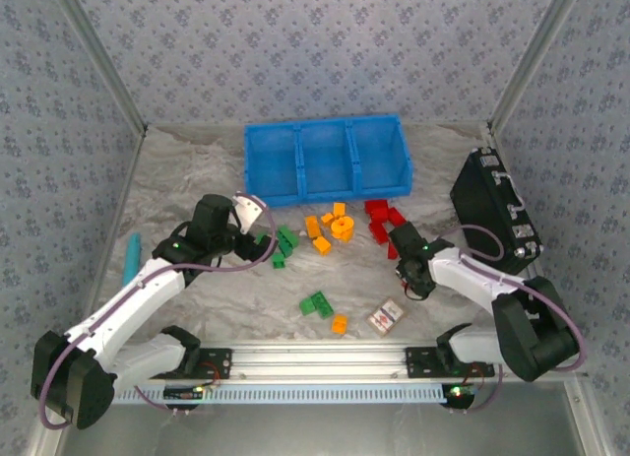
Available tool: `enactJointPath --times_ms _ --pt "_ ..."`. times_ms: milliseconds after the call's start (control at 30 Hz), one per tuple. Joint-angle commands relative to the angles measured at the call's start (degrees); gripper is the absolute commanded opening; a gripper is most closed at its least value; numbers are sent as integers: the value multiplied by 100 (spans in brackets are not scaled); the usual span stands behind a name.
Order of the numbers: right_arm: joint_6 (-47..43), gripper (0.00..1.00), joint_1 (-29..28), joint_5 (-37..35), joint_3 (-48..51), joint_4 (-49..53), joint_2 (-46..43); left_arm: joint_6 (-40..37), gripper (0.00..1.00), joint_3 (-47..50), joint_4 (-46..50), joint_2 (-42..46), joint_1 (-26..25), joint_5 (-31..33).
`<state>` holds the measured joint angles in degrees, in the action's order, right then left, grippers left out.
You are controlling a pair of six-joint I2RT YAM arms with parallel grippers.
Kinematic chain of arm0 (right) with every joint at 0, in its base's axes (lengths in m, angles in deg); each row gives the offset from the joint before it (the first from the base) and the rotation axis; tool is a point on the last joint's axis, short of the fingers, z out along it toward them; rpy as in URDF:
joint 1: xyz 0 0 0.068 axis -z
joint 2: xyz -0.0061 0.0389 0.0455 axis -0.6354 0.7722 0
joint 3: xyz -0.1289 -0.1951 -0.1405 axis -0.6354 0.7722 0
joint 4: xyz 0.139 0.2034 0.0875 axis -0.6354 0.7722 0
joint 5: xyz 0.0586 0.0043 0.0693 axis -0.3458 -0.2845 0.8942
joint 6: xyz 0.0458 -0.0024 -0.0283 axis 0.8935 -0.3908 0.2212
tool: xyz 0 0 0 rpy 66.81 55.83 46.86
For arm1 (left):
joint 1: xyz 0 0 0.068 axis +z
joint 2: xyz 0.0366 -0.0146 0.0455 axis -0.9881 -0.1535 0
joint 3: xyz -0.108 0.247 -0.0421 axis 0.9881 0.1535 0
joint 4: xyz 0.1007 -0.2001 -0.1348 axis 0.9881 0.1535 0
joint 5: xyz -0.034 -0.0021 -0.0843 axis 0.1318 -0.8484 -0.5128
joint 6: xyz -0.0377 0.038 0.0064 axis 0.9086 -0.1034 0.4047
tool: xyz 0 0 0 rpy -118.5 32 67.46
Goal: Sort the legos into containers by color
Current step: Pick up the lego from the bottom-right of the table, then place the lego in the container.
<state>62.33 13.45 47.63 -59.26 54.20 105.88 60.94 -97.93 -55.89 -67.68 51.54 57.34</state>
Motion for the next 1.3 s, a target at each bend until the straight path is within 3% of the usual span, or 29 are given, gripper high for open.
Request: enactJointPath --times_ms 0,167,300,533,667,833,1133,1267 --pt "-1027 29 160 203 -468 -1 -37 -66 100 -2 -193 155 19 -87" --pt "-2787 23 356 506 -2028 1574 386 -143 100 -35 -166 225 23 -13" --pt "-3744 23 422 797 -3137 1580 794 -120 100 28 -200 243 21 49" --pt "-5288 23 513 794 -5861 1510 2458 -163 100 -408 285 191 27 -292" --pt "-5739 23 633 977 -7177 1613 3551 -97 100 -1541 1457 -276 40 -128" --pt "-5929 24 816 1018 -8124 1579 4474 -14 100 -3081 2800 -775 80 -558" --pt "-6003 34 1194 1521 -9261 1795 5611 398 100 -4898 3251 -1434 65 -1009" --pt "-5839 40 1404 1983 -9332 1669 5830 304 100 -5547 3351 -1812 -42 -1093"
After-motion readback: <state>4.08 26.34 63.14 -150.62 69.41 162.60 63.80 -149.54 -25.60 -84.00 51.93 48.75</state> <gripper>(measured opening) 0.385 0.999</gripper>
